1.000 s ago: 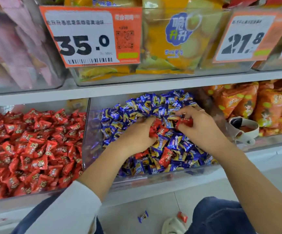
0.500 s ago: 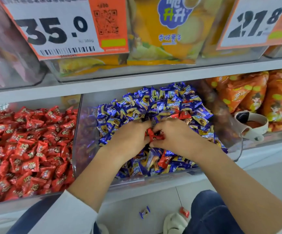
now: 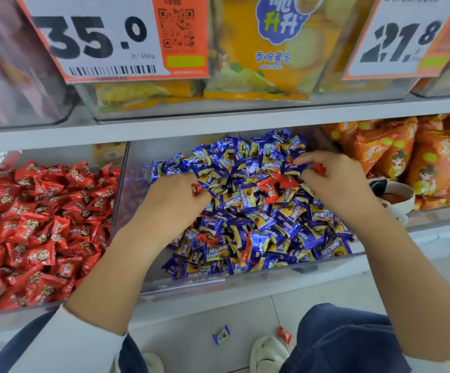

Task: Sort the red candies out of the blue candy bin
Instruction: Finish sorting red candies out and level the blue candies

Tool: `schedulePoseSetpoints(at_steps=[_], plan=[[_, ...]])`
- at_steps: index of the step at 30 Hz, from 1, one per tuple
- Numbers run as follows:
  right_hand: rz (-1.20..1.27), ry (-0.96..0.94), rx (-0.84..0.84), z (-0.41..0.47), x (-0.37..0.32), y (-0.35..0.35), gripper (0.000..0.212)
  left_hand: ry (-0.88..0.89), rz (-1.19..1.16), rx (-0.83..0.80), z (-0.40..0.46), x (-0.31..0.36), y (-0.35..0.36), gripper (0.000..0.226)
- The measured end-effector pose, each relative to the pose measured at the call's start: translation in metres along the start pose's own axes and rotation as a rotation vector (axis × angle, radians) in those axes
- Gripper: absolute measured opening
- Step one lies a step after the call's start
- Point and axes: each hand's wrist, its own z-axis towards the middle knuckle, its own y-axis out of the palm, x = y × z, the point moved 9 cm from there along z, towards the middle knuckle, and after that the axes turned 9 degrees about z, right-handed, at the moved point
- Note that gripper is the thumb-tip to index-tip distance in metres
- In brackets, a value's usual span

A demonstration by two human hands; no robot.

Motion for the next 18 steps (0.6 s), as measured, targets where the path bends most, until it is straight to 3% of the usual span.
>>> schedulePoseSetpoints(at_steps=[3, 8, 15, 18], plan=[[-0.157, -0.035, -0.026, -0.001, -0.006, 0.011, 0.025, -0.030, -0.010, 0.016, 0.002, -0.005, -0.003, 0.015], [-0.257, -0.116, -0.237, 0.001, -0.016, 0.045, 0.038, -0.005, -0.031, -0.021, 0.000, -0.006, 0.001, 0.027], [-0.322, 0.001, -0.410, 0.002, -0.008, 0.079, 0.082, 0.024, 0.040, -0.035, -0.004, -0.008, -0.001, 0.036], [-0.380, 0.007, -0.413, 0.004, -0.010, 0.084, 0.076, 0.023, 0.033, -0.039, -0.005, -0.009, -0.003, 0.036]])
